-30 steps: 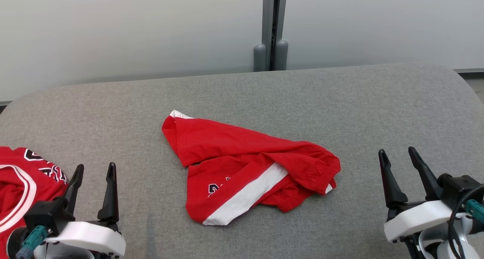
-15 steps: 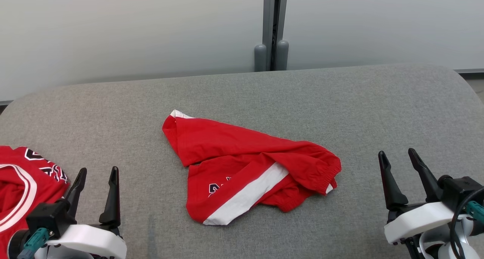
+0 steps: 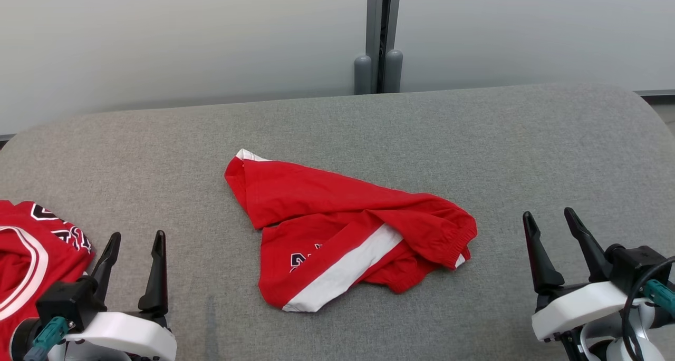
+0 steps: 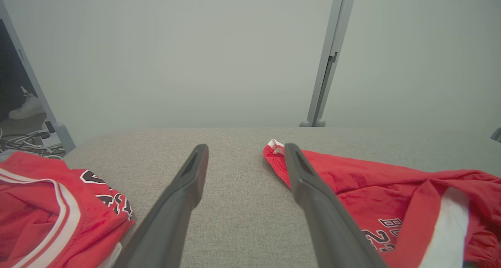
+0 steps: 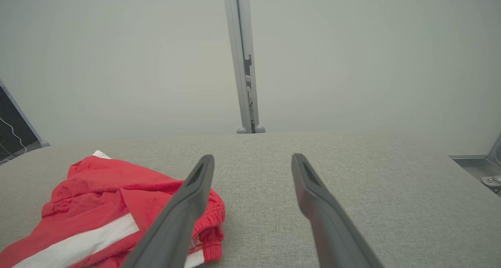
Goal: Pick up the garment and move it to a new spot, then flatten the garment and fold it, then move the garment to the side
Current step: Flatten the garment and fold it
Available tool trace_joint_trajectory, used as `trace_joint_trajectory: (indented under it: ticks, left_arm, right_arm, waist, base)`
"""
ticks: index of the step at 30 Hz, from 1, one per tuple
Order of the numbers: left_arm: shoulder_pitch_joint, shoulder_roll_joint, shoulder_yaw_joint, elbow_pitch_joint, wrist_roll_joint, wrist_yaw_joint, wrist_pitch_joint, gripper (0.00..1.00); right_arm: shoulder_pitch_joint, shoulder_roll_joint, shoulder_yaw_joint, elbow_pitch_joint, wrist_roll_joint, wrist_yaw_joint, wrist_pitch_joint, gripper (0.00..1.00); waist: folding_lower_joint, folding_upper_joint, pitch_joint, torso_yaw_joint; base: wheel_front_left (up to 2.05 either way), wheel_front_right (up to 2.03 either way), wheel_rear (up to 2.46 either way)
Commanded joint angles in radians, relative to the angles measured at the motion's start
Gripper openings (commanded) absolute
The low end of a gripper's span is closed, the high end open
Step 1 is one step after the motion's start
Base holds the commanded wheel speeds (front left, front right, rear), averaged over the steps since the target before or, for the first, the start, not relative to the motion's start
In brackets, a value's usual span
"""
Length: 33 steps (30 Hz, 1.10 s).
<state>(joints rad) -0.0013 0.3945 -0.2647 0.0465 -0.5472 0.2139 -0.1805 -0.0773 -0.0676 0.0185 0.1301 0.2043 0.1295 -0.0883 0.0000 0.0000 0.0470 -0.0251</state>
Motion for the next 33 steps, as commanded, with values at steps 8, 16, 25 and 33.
trace_joint_trajectory:
  ticks: [8, 16, 25, 33]
  left_arm:
    - [-0.061, 0.001, -0.011, -0.01, 0.009, -0.004, -0.006, 1.0]
    - [-0.115, -0.016, -0.027, 0.016, 0.013, -0.019, -0.021, 1.0]
    - [-0.154, -0.029, -0.033, 0.056, 0.013, -0.037, -0.042, 1.0]
    - [-0.151, -0.021, -0.027, 0.078, 0.012, -0.036, -0.051, 1.0]
  right_arm:
    - [-0.016, -0.02, 0.106, 0.05, 0.016, 0.002, 0.044, 1.0]
    - [-0.044, -0.022, 0.213, 0.162, 0.036, 0.002, 0.039, 1.0]
    - [-0.096, -0.029, 0.252, 0.2, 0.053, 0.002, -0.003, 0.0]
    - [-0.086, -0.039, 0.286, 0.055, 0.047, 0.002, 0.004, 0.0]
  waist:
    - [0.0, 0.0, 0.07, 0.034]
    - [0.0, 0.0, 0.125, 0.073]
    - [0.0, 0.0, 0.156, 0.086]
    - [0.0, 0.0, 0.149, 0.063]
  base:
    - [0.0, 0.0, 0.0]
    - [0.0, 0.0, 0.0]
    - [0.0, 0.0, 0.0]
    - [0.0, 0.0, 0.0]
